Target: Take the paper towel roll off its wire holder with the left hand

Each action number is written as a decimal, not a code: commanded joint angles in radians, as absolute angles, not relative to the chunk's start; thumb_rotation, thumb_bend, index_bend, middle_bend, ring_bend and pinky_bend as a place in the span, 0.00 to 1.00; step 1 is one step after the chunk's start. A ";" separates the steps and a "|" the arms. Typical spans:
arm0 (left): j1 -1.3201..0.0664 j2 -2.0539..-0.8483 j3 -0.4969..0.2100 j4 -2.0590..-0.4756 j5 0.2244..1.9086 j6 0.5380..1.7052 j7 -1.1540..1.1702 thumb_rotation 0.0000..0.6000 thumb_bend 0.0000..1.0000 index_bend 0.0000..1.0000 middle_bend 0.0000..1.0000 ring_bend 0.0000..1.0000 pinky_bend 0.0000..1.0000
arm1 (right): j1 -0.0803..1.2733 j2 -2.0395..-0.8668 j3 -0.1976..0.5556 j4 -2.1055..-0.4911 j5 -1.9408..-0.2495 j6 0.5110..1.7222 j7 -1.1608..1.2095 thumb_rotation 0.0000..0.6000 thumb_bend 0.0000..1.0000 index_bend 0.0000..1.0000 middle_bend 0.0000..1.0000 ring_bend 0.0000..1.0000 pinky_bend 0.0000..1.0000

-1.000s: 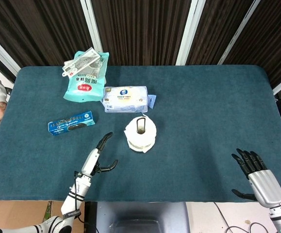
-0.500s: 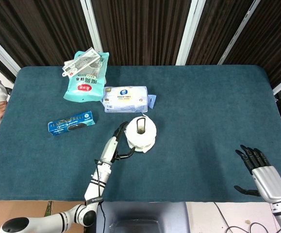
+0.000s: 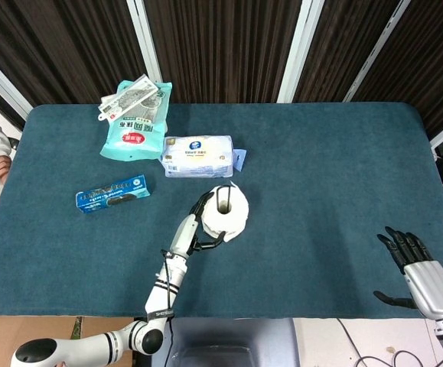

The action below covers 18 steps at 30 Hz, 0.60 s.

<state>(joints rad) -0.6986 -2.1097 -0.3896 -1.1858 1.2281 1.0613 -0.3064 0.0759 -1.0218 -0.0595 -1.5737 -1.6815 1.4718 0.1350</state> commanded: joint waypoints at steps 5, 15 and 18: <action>-0.723 -2.119 -0.402 -1.172 1.180 1.042 -0.215 1.00 0.34 0.00 0.00 0.00 0.02 | 0.070 -1.018 -0.062 -1.568 -1.688 1.486 0.152 1.00 0.04 0.00 0.00 0.00 0.00; -0.745 -2.124 -0.436 -1.180 1.083 1.040 -0.067 1.00 0.37 0.25 0.22 0.39 0.54 | 0.078 -1.013 -0.066 -1.565 -1.690 1.471 0.165 1.00 0.04 0.00 0.00 0.00 0.00; -0.746 -2.133 -0.437 -1.161 1.107 1.076 -0.073 1.00 0.46 0.52 0.48 0.60 0.70 | 0.079 -1.013 -0.074 -1.561 -1.709 1.475 0.167 1.00 0.04 0.00 0.00 0.00 0.00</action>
